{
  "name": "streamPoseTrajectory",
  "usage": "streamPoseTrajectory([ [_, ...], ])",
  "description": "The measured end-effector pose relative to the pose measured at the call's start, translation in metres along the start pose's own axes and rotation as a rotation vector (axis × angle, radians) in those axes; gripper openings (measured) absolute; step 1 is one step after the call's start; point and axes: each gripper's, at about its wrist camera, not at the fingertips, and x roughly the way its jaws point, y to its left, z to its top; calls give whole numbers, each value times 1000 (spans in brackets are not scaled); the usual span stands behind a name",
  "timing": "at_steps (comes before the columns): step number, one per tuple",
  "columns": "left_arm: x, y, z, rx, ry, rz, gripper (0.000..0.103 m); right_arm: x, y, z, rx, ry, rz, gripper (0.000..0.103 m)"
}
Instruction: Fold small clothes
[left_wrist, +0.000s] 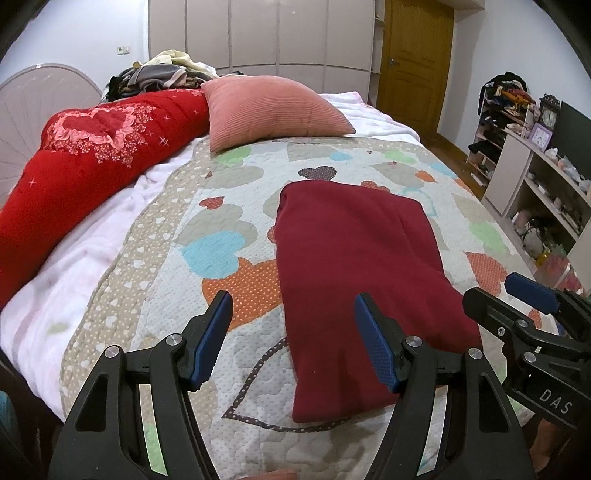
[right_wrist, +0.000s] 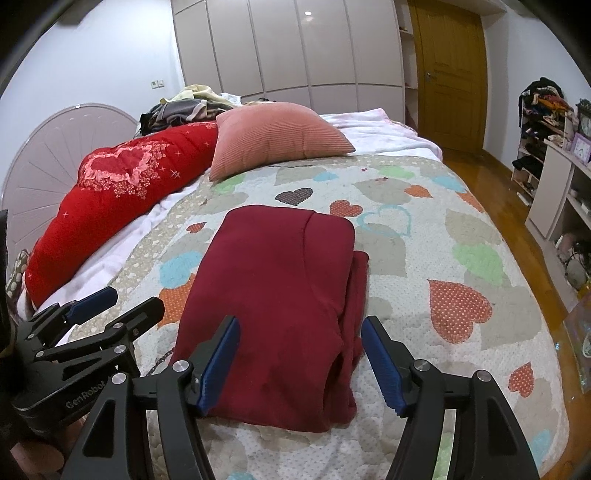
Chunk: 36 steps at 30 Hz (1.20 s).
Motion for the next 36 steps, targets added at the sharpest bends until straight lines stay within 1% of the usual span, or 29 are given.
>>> streamPoseTrajectory([
  [11, 3, 0, -1, -2, 6, 2, 68, 4, 3, -1, -5, 12, -1, 69],
  [32, 10, -2, -6, 3, 23, 4, 68, 11, 7, -4, -11, 35, -5, 70],
  [36, 11, -3, -5, 10, 8, 3, 68, 15, 7, -5, -12, 44, -2, 70],
])
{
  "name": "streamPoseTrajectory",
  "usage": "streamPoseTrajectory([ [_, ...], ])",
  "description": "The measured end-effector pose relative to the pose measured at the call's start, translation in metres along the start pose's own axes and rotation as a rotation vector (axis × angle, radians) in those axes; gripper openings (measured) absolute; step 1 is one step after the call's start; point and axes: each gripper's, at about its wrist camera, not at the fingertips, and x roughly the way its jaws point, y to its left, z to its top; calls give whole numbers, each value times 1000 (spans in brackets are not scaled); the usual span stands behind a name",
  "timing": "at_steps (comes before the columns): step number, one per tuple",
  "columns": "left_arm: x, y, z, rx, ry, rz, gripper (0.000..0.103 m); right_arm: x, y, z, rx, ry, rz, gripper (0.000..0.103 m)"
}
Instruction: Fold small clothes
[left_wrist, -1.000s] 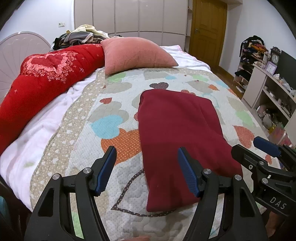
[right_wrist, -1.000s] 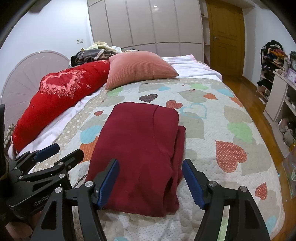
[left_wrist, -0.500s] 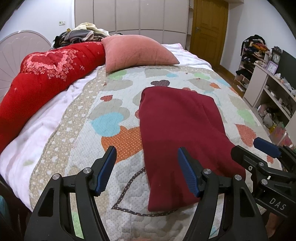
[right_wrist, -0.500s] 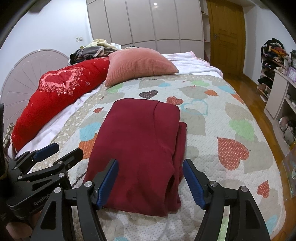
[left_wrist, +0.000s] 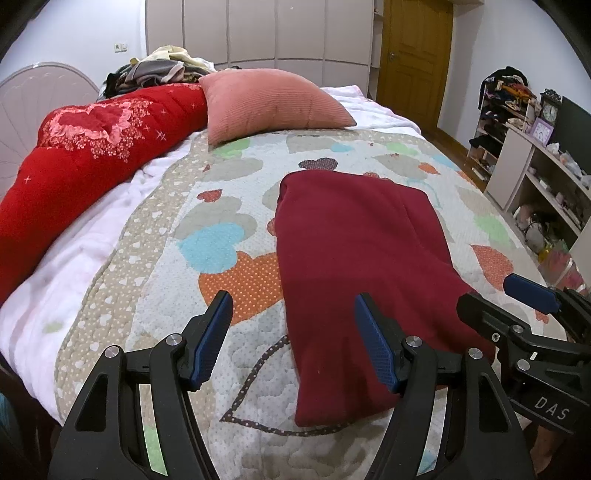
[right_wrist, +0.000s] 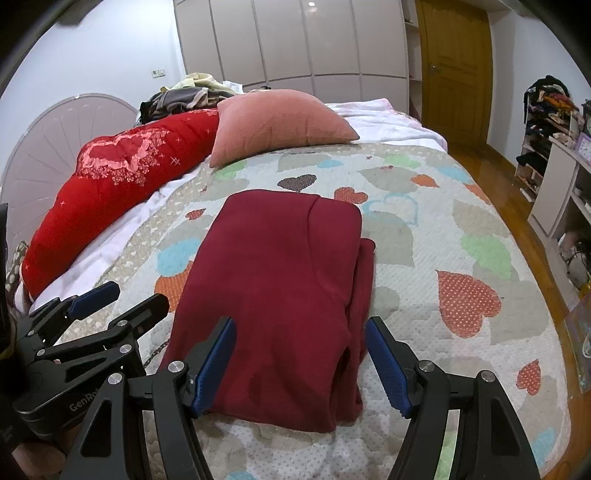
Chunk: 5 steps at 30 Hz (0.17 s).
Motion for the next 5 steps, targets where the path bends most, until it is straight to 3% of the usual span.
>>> streamPoseTrajectory([
  [5, 4, 2, 1, 2, -1, 1, 69, 7, -1, 0, 4, 12, 7, 70],
])
